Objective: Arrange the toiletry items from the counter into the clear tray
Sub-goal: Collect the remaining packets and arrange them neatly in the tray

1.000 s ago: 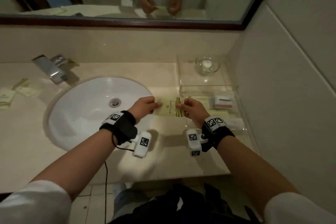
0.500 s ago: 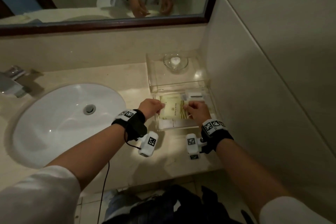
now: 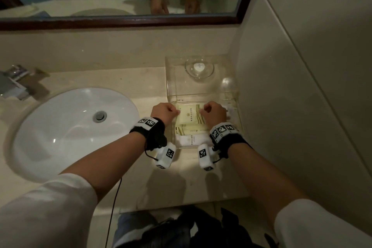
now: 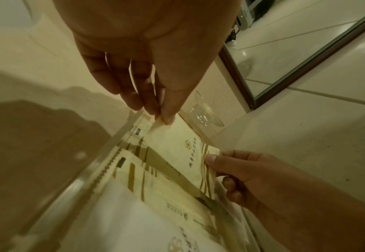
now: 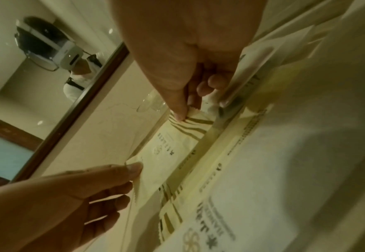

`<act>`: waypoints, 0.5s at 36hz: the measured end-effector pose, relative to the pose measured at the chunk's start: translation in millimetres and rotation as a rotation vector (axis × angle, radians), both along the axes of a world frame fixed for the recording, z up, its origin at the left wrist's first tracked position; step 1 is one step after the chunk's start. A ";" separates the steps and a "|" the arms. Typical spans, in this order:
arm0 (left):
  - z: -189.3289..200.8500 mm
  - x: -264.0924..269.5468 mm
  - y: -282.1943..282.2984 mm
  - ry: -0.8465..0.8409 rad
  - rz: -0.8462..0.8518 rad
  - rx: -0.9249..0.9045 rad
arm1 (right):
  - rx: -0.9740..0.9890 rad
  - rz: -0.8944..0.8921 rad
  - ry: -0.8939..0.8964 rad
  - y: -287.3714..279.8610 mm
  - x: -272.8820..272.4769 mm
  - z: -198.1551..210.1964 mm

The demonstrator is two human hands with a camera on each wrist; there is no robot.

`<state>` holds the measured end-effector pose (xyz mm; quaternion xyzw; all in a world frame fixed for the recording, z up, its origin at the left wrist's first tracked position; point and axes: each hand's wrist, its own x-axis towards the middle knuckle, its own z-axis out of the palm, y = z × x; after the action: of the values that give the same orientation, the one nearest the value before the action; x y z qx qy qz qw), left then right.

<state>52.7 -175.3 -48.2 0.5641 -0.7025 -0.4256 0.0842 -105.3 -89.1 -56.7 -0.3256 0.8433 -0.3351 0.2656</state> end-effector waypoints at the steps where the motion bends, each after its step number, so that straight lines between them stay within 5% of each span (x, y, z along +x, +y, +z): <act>1: 0.1 -0.5 -1.6 -0.011 -0.008 -0.005 | 0.014 0.017 0.023 -2.4 -0.5 -0.1; 18: -8.9 -6.9 -14.7 -0.242 -0.209 -0.221 | 0.161 0.193 0.300 -15.0 0.7 -1.1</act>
<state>45.9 -190.0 -57.0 0.5225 -0.8047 -0.2814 0.0159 -104.6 -104.0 -57.8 -0.4292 0.8623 -0.1871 0.1930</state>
